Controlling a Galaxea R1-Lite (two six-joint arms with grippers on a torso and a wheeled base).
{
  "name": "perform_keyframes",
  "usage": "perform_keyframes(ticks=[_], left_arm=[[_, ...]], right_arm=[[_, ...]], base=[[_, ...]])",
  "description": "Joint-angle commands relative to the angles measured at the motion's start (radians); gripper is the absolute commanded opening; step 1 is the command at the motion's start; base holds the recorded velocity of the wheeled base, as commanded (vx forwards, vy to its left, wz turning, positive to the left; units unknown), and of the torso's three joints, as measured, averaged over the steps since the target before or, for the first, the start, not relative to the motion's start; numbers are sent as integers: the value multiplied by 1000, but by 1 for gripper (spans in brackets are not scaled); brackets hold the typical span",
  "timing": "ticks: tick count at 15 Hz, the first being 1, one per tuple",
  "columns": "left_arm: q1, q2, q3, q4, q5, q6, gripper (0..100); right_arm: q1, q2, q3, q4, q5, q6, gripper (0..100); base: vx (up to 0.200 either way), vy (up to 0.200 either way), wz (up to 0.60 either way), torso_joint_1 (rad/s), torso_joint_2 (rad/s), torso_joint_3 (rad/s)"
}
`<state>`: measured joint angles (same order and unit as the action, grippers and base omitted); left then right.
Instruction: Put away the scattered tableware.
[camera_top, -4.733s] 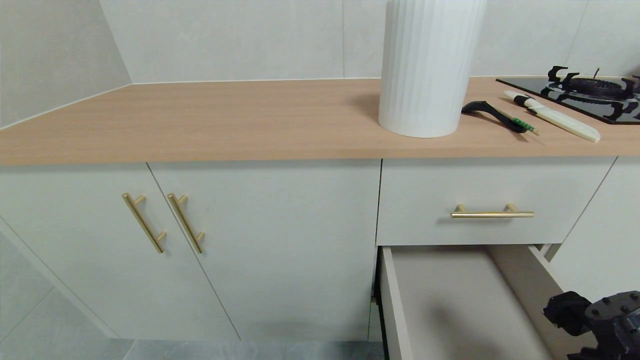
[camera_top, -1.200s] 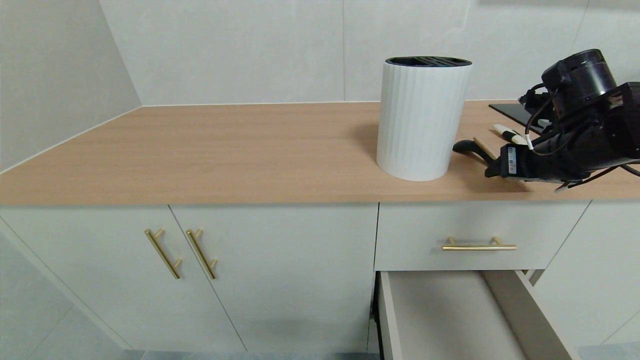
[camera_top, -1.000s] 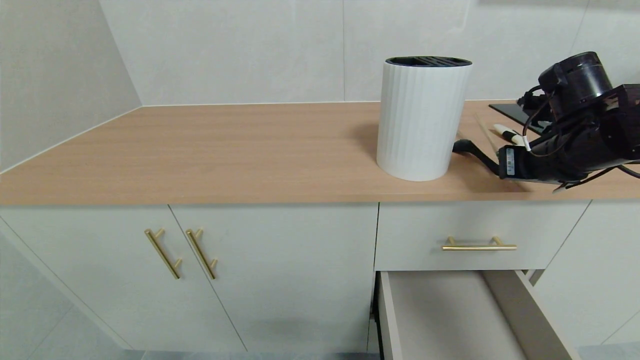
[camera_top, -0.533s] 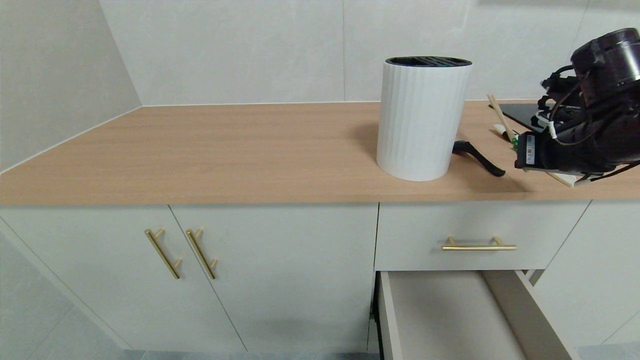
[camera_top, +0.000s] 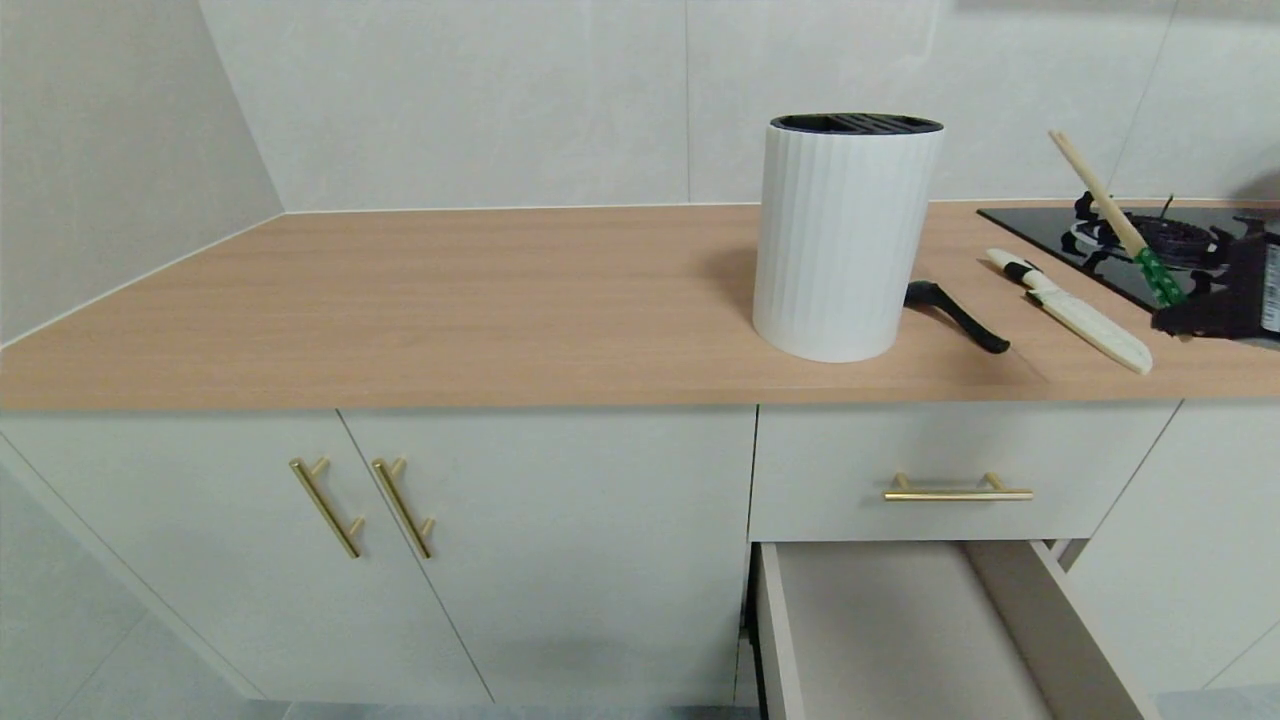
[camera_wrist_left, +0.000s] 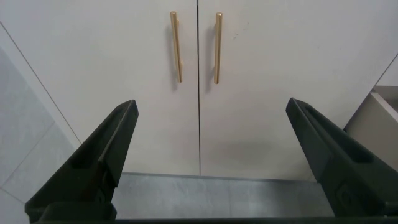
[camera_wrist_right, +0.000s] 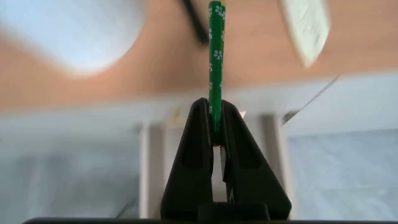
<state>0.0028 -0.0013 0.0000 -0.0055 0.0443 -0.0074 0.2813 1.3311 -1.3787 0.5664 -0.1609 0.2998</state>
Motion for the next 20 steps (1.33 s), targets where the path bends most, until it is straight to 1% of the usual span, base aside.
perform_keyframes(ticks=[1,3,4,5,6,7,8,10,12,13,14,15,17,20], left_arm=[[0,1,0,-1,0,0,100],[0,1,0,-1,0,0,100],[0,1,0,-1,0,0,100],[0,1,0,-1,0,0,100],[0,1,0,-1,0,0,100],[0,1,0,-1,0,0,100],[0,1,0,-1,0,0,100],[0,1,0,-1,0,0,100],[0,1,0,-1,0,0,100],[0,1,0,-1,0,0,100],[0,1,0,-1,0,0,100],[0,1,0,-1,0,0,100],[0,1,0,-1,-1,0,100],[0,1,0,-1,0,0,100]], right_arm=[[1,-164,41,84,89,-2,0],[1,-222,41,148,152,-7,0],[1,-222,41,148,152,-7,0],[6,-274,41,231,267,-25,0],[9,-279,40,274,333,-48,0],[16,-273,32,316,379,-53,0],[47,-254,21,369,405,-54,0],[118,-222,24,422,405,-54,0],[157,-156,27,474,405,-54,0],[191,-82,35,507,409,-54,0],[202,-50,41,518,409,-54,0],[205,42,55,540,409,-56,0],[205,151,64,573,408,-57,0],[205,254,67,584,403,-56,0]], base=[[0,0,0,0,0,0],[0,0,0,0,0,0],[0,0,0,0,0,0],[0,0,0,0,0,0],[0,0,0,0,0,0],[0,0,0,0,0,0],[0,0,0,0,0,0],[0,0,0,0,0,0],[0,0,0,0,0,0],[0,0,0,0,0,0],[0,0,0,0,0,0],[0,0,0,0,0,0],[0,0,0,0,0,0],[0,0,0,0,0,0]])
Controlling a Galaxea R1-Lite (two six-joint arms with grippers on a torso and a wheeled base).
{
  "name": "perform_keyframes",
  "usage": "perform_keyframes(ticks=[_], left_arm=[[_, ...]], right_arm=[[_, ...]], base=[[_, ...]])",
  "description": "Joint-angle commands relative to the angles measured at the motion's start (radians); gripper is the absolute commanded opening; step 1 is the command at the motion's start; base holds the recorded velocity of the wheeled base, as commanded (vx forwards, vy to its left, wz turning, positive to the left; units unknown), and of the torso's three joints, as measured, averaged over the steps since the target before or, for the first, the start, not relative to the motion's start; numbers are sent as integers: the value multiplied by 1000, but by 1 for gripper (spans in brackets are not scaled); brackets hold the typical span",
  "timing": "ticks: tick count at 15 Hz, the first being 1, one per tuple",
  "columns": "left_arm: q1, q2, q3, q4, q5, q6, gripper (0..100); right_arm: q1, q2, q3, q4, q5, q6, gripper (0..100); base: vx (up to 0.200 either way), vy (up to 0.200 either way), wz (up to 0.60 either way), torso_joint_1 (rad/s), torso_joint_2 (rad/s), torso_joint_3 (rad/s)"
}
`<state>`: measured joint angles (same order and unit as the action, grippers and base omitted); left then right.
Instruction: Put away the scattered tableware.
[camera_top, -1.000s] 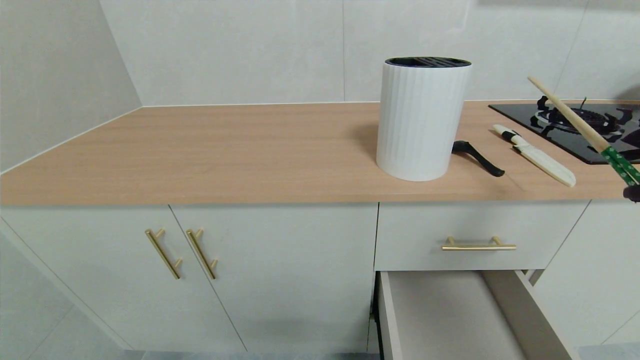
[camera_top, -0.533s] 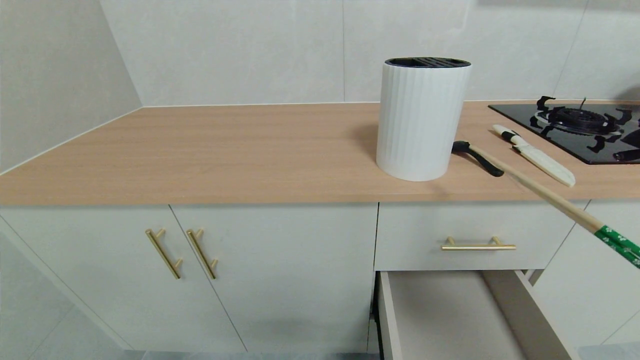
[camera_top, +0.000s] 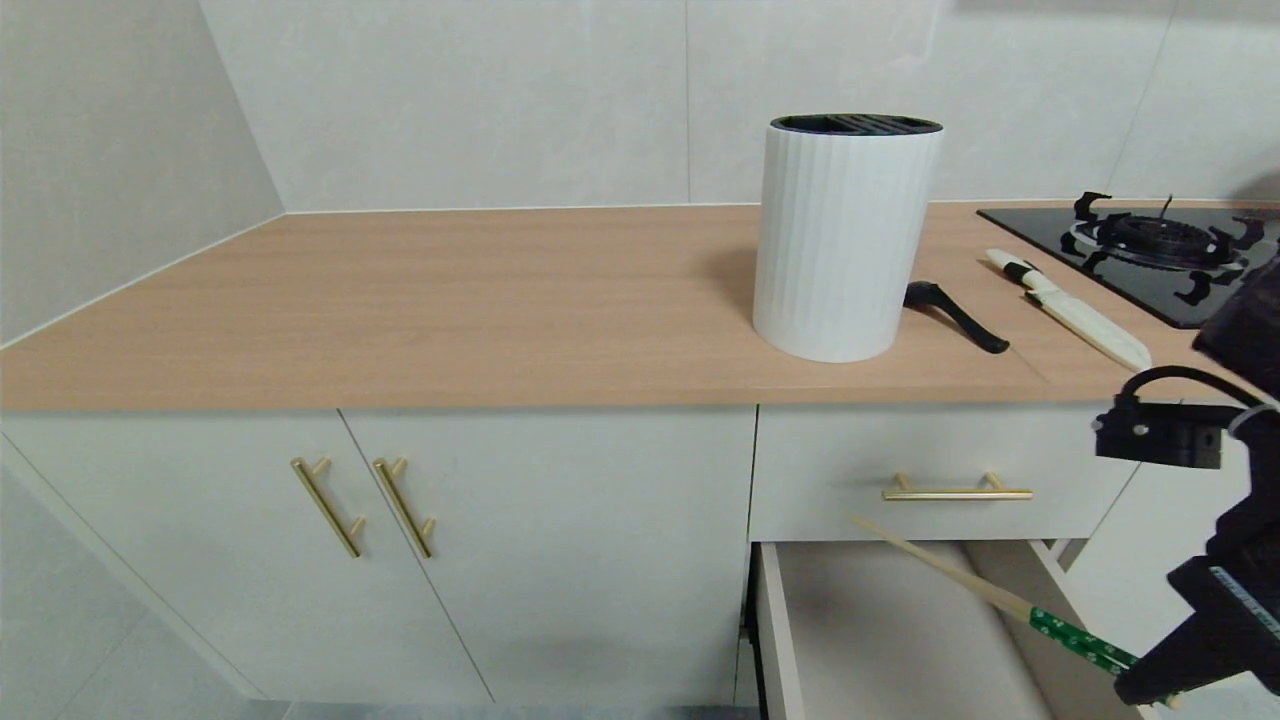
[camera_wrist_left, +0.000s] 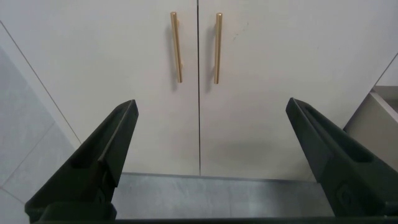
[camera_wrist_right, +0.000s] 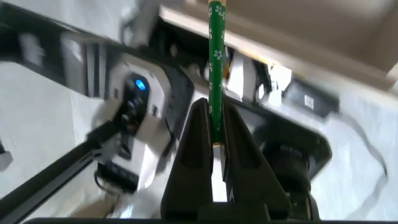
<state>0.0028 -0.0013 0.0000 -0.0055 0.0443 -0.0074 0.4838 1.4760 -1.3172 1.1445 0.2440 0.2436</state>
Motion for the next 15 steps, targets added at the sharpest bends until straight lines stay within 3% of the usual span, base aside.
perform_keyframes(ticks=[1,5,10,15], left_arm=[[0,1,0,-1,0,0,100],[0,1,0,-1,0,0,100],[0,1,0,-1,0,0,100],[0,1,0,-1,0,0,100]], right_arm=[[2,133,15,6,-2,-1,0],[1,237,21,-14,-5,9,0],[-19,342,69,-196,-34,88,0],[-21,445,72,-261,-60,131,0]], base=[[0,0,0,0,0,0],[0,0,0,0,0,0],[0,0,0,0,0,0],[0,0,0,0,0,0]])
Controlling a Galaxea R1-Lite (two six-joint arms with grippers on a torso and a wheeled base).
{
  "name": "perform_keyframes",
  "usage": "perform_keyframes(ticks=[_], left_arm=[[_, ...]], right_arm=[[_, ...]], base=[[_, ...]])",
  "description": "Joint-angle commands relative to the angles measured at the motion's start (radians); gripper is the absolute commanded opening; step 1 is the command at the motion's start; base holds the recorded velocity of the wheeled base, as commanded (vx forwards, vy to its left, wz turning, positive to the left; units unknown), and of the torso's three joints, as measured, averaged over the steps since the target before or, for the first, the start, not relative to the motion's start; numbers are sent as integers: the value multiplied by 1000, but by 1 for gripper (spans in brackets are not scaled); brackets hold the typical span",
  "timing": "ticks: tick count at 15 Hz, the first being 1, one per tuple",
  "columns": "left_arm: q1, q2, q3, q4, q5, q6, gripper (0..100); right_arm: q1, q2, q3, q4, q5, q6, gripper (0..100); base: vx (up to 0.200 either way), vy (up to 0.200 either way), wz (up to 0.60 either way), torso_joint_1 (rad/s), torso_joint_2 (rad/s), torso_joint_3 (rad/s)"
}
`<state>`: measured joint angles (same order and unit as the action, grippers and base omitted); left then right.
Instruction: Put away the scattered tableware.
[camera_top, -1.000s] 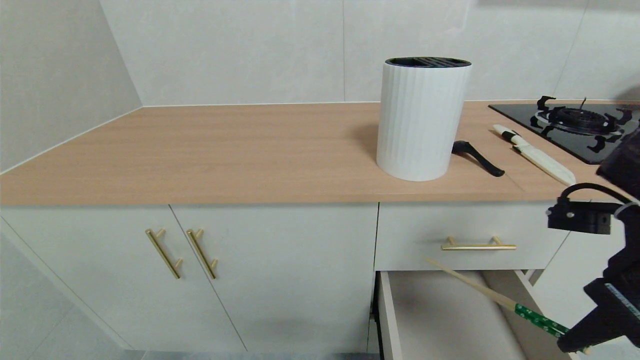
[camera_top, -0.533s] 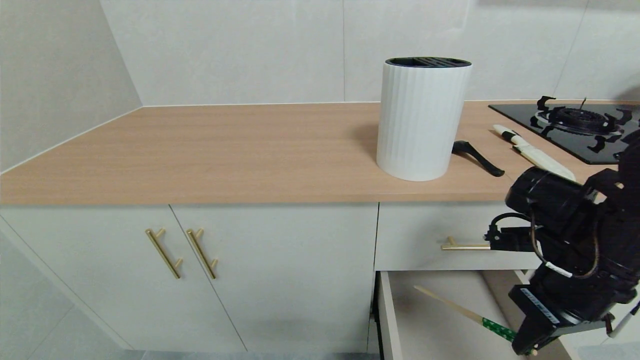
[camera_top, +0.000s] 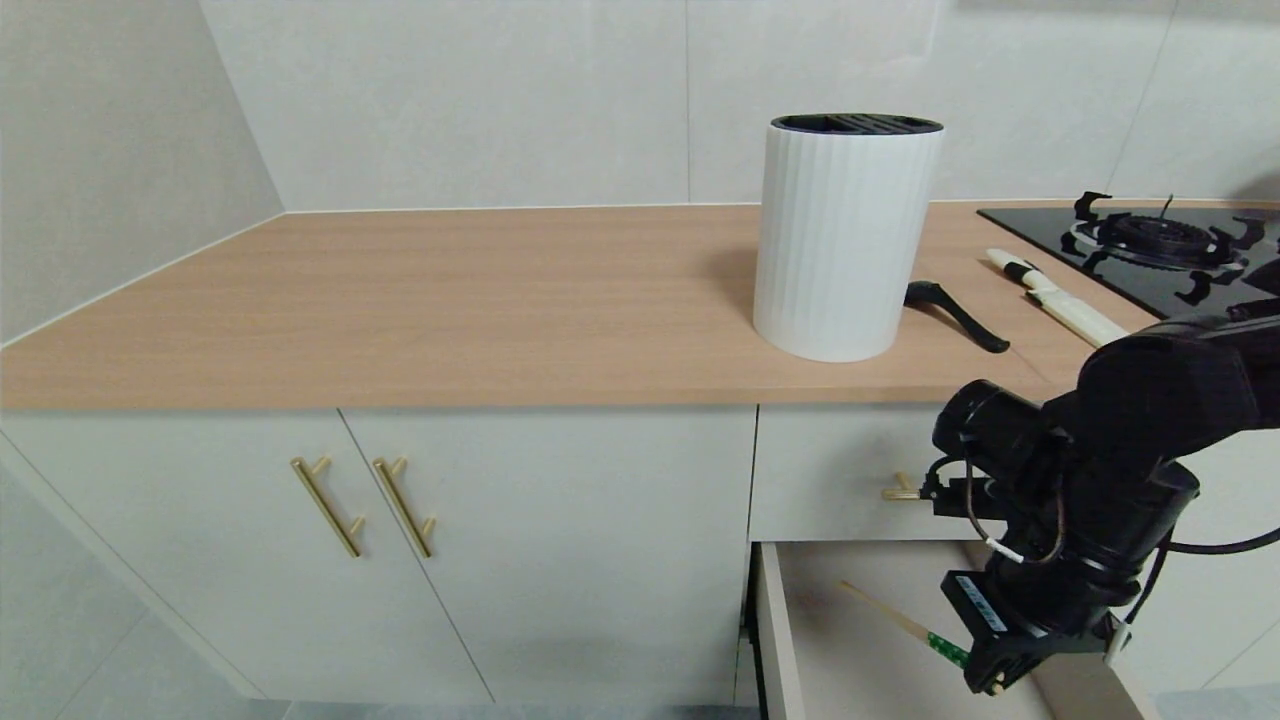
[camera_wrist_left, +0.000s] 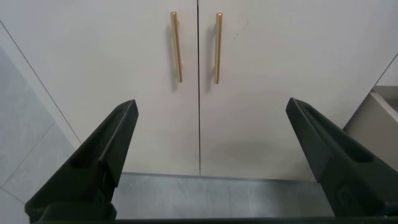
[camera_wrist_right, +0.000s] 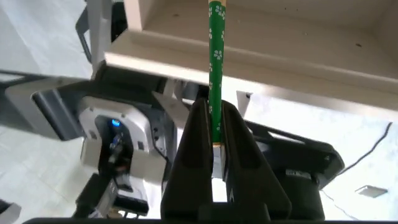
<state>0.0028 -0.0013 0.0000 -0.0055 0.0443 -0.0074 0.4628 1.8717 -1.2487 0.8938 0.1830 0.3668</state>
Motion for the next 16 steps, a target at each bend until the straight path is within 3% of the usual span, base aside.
perform_keyframes(ticks=[1,5,16], left_arm=[[0,1,0,-1,0,0,100],[0,1,0,-1,0,0,100],[0,1,0,-1,0,0,100]], right_arm=[[0,57,9,-49,0,26,0],[0,57,103,-225,-71,29,0],[0,14,143,-360,-88,38,0]], base=[[0,0,0,0,0,0],[0,0,0,-10,30,25],[0,0,0,-91,346,246]])
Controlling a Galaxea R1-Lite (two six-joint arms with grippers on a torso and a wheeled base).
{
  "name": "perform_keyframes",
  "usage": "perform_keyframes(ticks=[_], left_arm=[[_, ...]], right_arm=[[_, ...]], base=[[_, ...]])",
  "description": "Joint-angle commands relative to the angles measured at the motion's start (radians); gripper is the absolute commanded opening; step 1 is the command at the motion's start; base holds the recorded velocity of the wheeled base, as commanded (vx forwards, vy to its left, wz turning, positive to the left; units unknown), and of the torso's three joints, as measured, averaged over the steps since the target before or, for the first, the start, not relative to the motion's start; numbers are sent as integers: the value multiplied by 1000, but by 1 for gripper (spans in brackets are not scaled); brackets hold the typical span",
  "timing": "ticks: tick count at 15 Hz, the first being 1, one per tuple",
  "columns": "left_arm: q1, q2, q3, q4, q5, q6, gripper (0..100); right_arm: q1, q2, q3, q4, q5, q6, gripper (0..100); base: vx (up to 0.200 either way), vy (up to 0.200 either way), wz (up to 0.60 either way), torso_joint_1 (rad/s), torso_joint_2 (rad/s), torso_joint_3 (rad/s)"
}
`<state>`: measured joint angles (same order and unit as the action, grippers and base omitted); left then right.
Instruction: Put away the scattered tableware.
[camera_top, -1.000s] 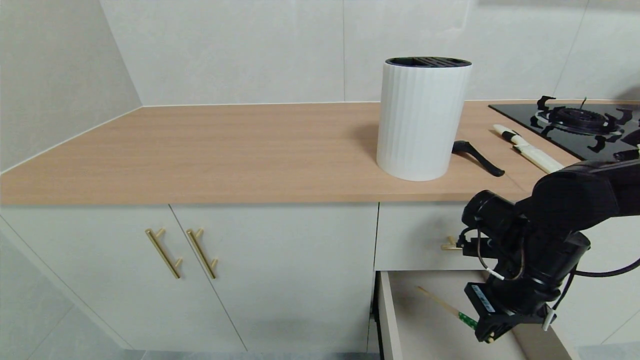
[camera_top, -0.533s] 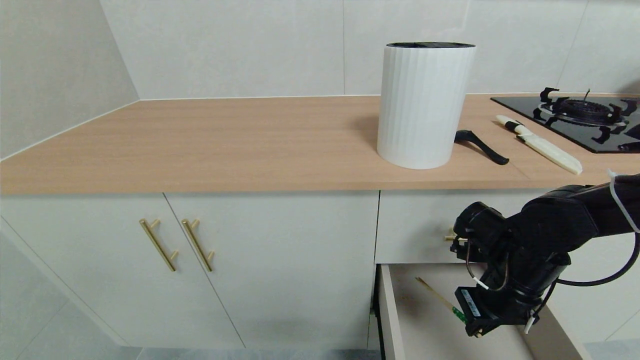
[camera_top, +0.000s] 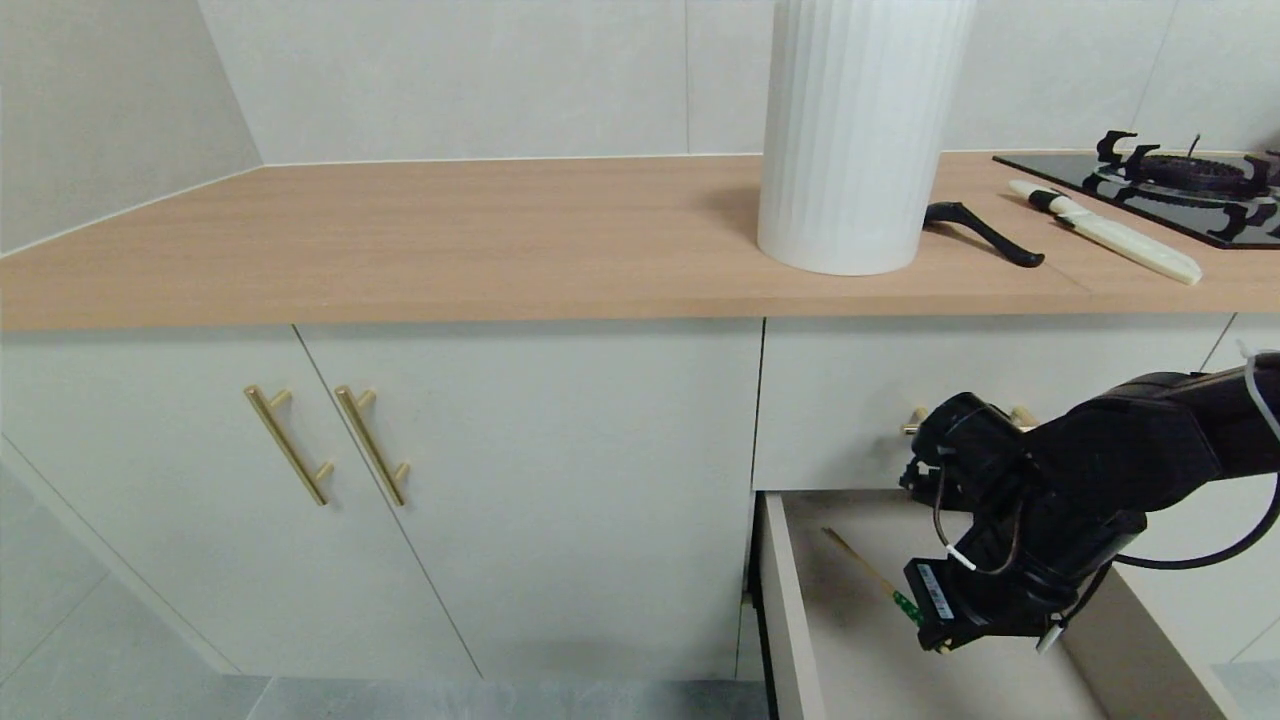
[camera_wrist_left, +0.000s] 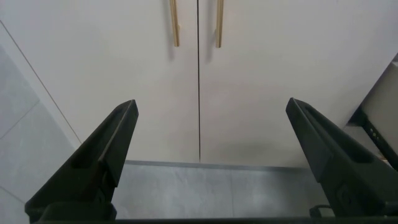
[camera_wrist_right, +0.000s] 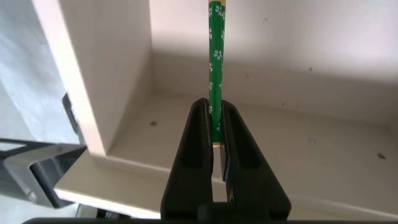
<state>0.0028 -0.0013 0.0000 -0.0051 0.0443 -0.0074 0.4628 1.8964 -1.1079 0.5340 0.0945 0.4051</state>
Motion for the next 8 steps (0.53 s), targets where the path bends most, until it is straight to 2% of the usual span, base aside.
perform_keyframes(ticks=[1,6,8], left_arm=[[0,1,0,-1,0,0,100],[0,1,0,-1,0,0,100],[0,1,0,-1,0,0,100]], right_arm=[[-1,-22,5,-16,1,0,0],[0,-34,52,-112,-1,0,0],[0,10,106,-238,-15,0,0]], base=[[0,0,0,-17,66,36],[0,0,0,0,0,0],[0,0,0,0,0,0]])
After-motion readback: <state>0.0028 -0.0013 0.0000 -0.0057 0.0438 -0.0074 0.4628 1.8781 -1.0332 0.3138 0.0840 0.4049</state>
